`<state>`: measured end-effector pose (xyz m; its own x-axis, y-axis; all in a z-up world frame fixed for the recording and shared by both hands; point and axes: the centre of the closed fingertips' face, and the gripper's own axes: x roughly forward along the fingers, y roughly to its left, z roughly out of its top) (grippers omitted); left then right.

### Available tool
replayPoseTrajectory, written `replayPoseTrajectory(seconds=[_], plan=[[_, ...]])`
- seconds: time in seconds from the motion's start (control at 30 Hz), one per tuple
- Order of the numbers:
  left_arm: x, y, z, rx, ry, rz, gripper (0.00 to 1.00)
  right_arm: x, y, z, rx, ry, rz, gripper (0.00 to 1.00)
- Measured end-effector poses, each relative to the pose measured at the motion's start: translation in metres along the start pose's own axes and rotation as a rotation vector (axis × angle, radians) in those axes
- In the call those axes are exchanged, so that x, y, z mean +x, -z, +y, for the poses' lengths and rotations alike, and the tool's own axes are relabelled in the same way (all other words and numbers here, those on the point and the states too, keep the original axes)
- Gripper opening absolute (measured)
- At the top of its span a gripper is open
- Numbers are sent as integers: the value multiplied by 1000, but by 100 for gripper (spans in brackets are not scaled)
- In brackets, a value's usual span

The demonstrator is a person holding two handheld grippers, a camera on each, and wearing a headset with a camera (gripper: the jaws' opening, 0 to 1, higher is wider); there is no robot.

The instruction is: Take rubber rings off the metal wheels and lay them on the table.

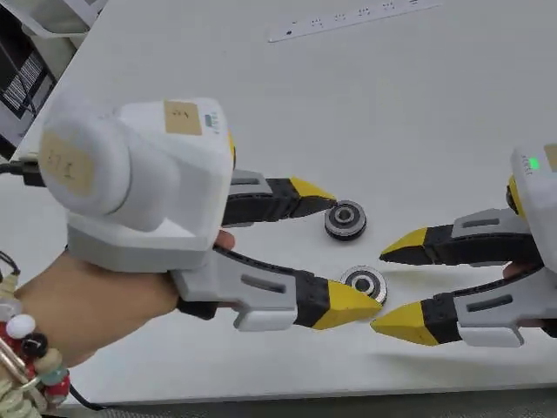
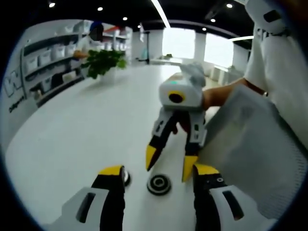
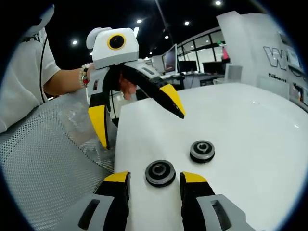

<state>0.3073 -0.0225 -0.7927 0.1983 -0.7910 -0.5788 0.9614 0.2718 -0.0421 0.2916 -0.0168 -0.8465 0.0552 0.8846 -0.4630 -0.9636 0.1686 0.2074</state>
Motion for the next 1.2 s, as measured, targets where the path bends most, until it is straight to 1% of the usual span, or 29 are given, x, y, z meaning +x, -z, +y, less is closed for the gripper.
replayPoseTrajectory(seconds=[0.07, 0.13, 0.23, 0.3, 0.33, 0.4, 0.5, 0.63, 0.8, 0.87, 0.93, 1.0, 1.07, 1.1, 1.17, 1.2], plan=[[5, 3, 2, 11, 3, 3, 55, 2, 1, -1, -6, -4, 9, 37], [8, 4, 2, 23, 5, -6, 53, 2, 2, -2, -13, -2, 10, 35], [14, 9, 4, 28, 12, -26, 45, 4, 2, -4, -17, -4, 8, 33], [18, 13, 2, -21, 32, -24, 43, 4, 3, -5, -19, -4, 9, 31], [19, 13, 3, -31, 30, -34, 43, 4, 3, -5, -19, -4, 9, 31], [21, 17, 4, -37, 28, -47, 41, 4, 5, -6, -21, -2, 10, 30], [23, 24, 8, -52, 9, -56, 34, 4, 6, -7, -19, -3, 6, 28], [26, 33, 8, -33, 1, -37, 30, 4, 7, -8, -20, 0, 5, 27], [29, 36, 3, -22, 21, -35, 24, 5, 8, -7, -32, -4, 6, 24], [31, 39, 1, -13, 26, -25, 21, 5, 9, -7, -33, -4, 6, 24], [32, 42, -1, 0, 31, -8, 20, 5, 9, -7, -43, -5, 8, 24], [33, 45, -2, 8, 30, 3, 21, 5, 11, -6, -55, -2, 17, 23], [32, 47, -3, 15, 34, 9, 19, 5, 12, -6, -60, -1, 18, 22], [32, 46, -3, 22, 34, 6, 17, 5, 12, -7, -59, 0, 18, 22], [32, 48, -3, 37, 33, 15, 15, 5, 13, -7, -53, 1, 16, 22], [33, 47, -2, 48, 29, 7, 14, 5, 13, -7, -52, 2, 15, 22]])
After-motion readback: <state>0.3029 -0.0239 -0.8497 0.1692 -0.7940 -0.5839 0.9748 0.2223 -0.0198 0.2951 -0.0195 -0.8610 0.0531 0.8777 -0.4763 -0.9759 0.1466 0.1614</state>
